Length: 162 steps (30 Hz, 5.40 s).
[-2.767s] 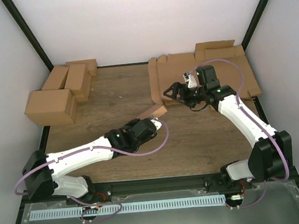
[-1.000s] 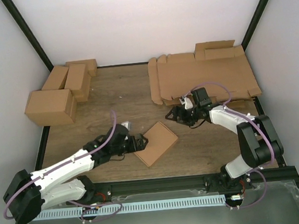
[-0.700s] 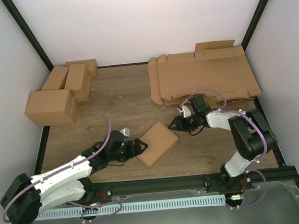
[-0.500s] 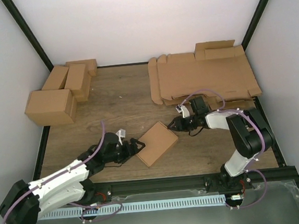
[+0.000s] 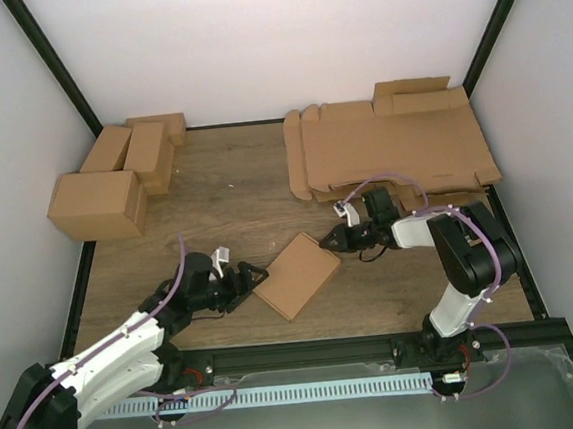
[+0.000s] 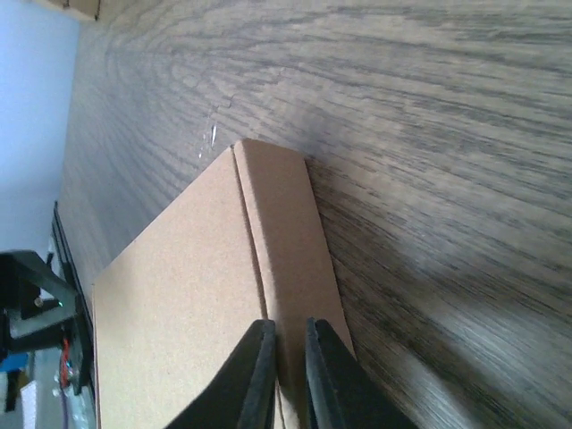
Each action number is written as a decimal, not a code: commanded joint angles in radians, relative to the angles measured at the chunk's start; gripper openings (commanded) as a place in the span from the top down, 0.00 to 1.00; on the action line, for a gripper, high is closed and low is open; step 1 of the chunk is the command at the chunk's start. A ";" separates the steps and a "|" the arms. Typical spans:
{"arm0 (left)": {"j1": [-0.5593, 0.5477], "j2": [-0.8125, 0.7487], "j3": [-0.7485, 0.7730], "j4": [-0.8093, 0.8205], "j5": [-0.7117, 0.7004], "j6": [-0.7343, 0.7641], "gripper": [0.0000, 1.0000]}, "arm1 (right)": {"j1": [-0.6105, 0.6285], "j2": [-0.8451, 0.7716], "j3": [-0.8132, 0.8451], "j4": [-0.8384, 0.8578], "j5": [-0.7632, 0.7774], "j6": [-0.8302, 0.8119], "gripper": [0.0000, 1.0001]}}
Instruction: Fold the paper box
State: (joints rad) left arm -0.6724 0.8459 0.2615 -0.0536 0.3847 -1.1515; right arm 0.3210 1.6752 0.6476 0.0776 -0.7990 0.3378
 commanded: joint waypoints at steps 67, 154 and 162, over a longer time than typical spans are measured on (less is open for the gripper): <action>0.378 0.337 0.588 0.035 0.780 0.414 0.70 | -0.237 -0.429 0.262 -0.221 -0.371 0.277 0.10; 0.028 0.445 0.600 0.665 -0.338 -0.002 0.64 | 0.045 -0.226 0.575 -0.002 -0.026 0.855 0.68; 0.085 0.376 0.608 0.469 -0.377 -0.009 0.76 | 0.043 -0.271 0.535 -0.029 0.012 0.775 0.30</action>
State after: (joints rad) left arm -0.6369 1.2724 0.8360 0.5034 0.0063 -1.1786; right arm 0.3580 1.4597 1.1835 0.0795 -0.8089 1.1820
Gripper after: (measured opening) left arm 0.276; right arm 0.618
